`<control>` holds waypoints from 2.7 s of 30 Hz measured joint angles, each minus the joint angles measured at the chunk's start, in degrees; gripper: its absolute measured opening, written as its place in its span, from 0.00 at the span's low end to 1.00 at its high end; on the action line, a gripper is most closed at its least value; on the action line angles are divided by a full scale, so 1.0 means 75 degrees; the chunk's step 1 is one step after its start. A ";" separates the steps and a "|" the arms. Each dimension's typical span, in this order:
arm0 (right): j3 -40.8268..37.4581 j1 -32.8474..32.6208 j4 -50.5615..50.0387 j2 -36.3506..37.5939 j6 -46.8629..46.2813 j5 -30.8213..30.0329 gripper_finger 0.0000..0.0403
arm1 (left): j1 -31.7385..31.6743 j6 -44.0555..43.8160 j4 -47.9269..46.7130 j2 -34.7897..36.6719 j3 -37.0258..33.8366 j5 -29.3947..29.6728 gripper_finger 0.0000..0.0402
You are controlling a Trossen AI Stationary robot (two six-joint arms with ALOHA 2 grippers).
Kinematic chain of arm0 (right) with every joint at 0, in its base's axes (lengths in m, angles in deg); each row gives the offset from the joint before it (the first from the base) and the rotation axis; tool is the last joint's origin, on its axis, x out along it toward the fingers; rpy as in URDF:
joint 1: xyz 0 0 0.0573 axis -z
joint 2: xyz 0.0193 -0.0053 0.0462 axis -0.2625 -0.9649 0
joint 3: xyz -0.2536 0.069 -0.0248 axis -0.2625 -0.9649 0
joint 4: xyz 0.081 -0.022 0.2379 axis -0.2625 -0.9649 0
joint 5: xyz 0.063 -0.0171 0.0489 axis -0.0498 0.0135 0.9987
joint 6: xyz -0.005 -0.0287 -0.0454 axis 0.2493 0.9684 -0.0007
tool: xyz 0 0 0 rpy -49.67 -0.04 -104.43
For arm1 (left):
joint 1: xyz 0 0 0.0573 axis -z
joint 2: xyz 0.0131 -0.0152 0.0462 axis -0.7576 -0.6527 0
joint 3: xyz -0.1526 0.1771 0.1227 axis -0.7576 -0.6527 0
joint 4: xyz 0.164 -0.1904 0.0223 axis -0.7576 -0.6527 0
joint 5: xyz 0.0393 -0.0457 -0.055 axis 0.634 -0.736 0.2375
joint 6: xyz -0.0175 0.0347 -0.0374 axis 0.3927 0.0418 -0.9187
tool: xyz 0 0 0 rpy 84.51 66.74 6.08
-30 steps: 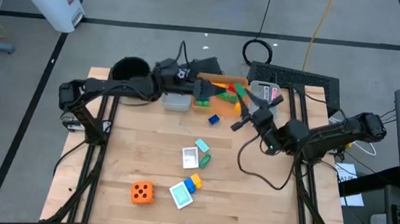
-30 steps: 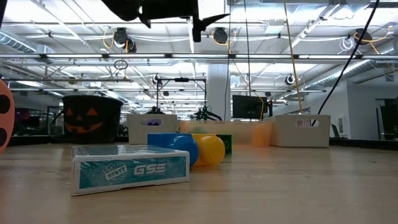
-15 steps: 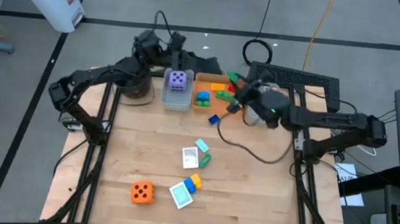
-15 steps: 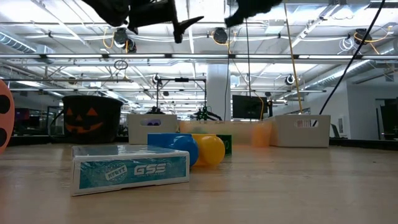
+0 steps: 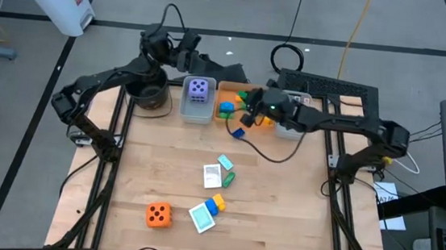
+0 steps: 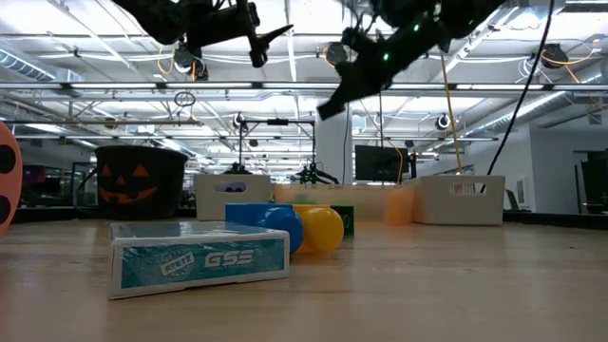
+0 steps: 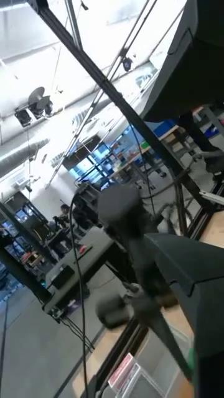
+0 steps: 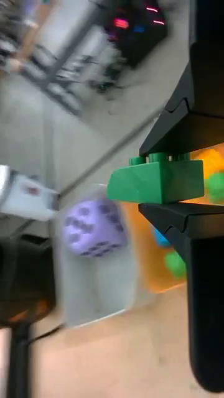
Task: Pick & Place Toys
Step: Put the top dark green game piece into the orange bin, then put the blue game piece into the orange bin
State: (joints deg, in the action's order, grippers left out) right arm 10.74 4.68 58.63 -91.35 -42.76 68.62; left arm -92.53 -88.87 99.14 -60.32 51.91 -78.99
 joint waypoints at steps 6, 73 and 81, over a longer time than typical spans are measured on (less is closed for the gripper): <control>0.0005 0.0492 -0.0195 -0.0549 -0.0832 0.0994 0.22 | 0.0039 0.0034 -0.0009 0.0003 0.0000 -0.0019 0.78; 0.0757 0.1858 -0.0503 -0.0059 -0.2467 0.3521 0.46 | 0.0950 0.1176 -0.1381 0.0360 0.0000 0.0160 0.78; -0.0192 0.1364 -0.0007 0.1384 -0.3849 0.3521 0.46 | 0.1635 0.3810 -0.5255 0.1213 0.0000 0.1712 0.78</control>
State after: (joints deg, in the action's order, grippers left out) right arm 9.30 14.91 58.58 -80.97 -71.64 95.02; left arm -80.27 -60.29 59.73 -51.23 51.91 -66.14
